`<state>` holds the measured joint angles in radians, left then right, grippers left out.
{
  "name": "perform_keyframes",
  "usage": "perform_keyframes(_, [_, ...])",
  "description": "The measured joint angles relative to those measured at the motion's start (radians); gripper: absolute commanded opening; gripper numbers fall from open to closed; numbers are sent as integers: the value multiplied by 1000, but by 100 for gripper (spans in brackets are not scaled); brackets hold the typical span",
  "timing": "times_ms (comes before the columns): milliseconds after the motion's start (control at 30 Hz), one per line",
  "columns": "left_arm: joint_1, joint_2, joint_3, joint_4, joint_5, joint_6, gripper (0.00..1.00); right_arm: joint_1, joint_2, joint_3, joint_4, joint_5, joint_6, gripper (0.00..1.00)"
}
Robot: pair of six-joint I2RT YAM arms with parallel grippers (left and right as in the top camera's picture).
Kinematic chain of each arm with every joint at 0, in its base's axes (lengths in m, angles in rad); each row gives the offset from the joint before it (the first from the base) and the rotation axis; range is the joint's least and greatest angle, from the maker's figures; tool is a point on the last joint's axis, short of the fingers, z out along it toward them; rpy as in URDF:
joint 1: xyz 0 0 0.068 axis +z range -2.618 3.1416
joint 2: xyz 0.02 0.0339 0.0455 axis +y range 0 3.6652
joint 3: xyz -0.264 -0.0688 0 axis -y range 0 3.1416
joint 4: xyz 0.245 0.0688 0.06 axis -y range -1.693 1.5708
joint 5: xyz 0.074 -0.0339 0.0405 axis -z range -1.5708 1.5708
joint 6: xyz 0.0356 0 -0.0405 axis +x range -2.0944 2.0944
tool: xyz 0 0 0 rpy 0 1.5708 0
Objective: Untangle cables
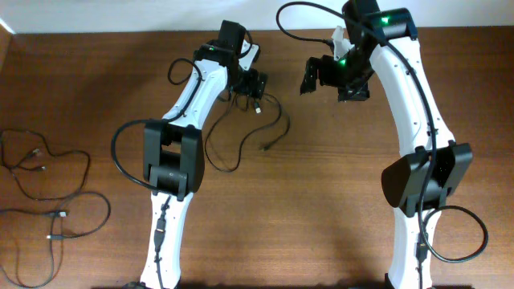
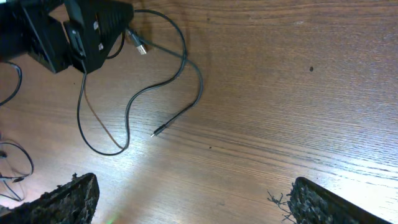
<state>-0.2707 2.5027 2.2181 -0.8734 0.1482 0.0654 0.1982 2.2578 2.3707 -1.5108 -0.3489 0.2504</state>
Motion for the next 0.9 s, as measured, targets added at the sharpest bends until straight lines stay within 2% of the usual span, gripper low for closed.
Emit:
perform_keyframes(100, [1, 8, 0, -52, 18, 54, 84, 0, 0, 0, 0, 7, 0, 99])
perform_keyframes(133, [1, 25, 0, -86, 26, 63, 75, 0, 0, 0, 0, 8, 0, 99])
perform_keyframes(167, [1, 34, 3, -101, 31, 73, 70, 0, 0, 0, 0, 9, 0, 99])
perform_keyframes(200, [1, 34, 5, -114, 32, 74, 58, 0, 0, 0, 0, 10, 0, 99])
perform_keyframes(300, [1, 35, 5, -137, 40, 81, 11, 0, 0, 0, 0, 11, 0, 99])
perform_keyframes(333, [1, 37, 5, -140, 47, 80, 0, 0, 0, 0, 0, 11, 0, 99])
perform_keyframes(400, [1, 41, 5, -146, 58, 81, 0, 0, 0, 0, -3, 11, 0, 99])
perform_keyframes(467, [10, 71, 102, -256, 62, 80, 0, 0, 0, 0, -3, 11, 0, 99])
perform_keyframes(500, [23, 90, 200, -319, 60, 80, 0, 0, 0, 0, -3, 11, 0, 99])
perform_keyframes(600, [161, 97, 745, -466, -16, 38, 0, 0, 0, 0, -11, 11, -1, 99])
perform_keyframes(667, [263, 51, 894, -426, -106, -7, 0, 0, 0, 0, -12, 11, 0, 99])
perform_keyframes(800, [561, -23, 903, -378, -286, -47, 0, 0, 0, 0, -13, 11, -1, 99])
perform_keyframes(900, [680, -23, 898, -386, -348, -117, 0, 0, 0, 0, -21, 11, 0, 99])
